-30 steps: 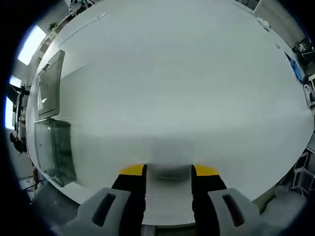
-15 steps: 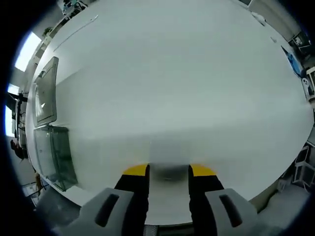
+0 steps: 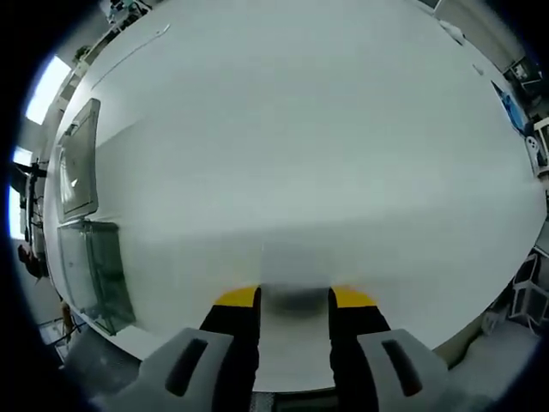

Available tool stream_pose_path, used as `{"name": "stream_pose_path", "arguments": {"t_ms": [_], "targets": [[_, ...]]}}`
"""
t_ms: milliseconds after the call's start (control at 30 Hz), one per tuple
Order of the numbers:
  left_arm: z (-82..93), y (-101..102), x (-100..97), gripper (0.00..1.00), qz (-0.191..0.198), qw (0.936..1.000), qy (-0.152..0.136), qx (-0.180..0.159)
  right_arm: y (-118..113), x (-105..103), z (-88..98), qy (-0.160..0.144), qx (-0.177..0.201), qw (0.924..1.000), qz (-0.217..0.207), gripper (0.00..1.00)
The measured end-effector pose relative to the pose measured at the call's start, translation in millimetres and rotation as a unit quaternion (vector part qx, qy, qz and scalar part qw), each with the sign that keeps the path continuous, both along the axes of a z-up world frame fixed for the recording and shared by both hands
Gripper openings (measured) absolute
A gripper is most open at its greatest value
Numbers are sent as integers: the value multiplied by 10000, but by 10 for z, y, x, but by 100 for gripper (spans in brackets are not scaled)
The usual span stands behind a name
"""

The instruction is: Insert the divider into the dual guide fixture by aligning both edges with the guide slots and pushing it downward to the bottom, including one-sided entry, uneven engagement, binding, and posture correction.

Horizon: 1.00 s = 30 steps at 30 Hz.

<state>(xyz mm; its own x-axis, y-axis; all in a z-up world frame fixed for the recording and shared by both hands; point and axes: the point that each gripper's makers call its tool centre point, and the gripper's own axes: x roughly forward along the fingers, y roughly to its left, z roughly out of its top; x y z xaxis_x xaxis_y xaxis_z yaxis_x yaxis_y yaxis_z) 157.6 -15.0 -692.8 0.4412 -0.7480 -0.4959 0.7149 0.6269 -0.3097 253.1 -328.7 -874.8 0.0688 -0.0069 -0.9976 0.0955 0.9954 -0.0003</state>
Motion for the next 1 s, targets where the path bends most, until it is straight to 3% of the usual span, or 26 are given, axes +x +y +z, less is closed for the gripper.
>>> {"name": "stream_pose_path", "arguments": {"t_ms": [1000], "targets": [[81, -35, -55, 60, -76, 9998, -129, 129, 13, -23, 19, -325, 52, 9995, 24, 26]]}}
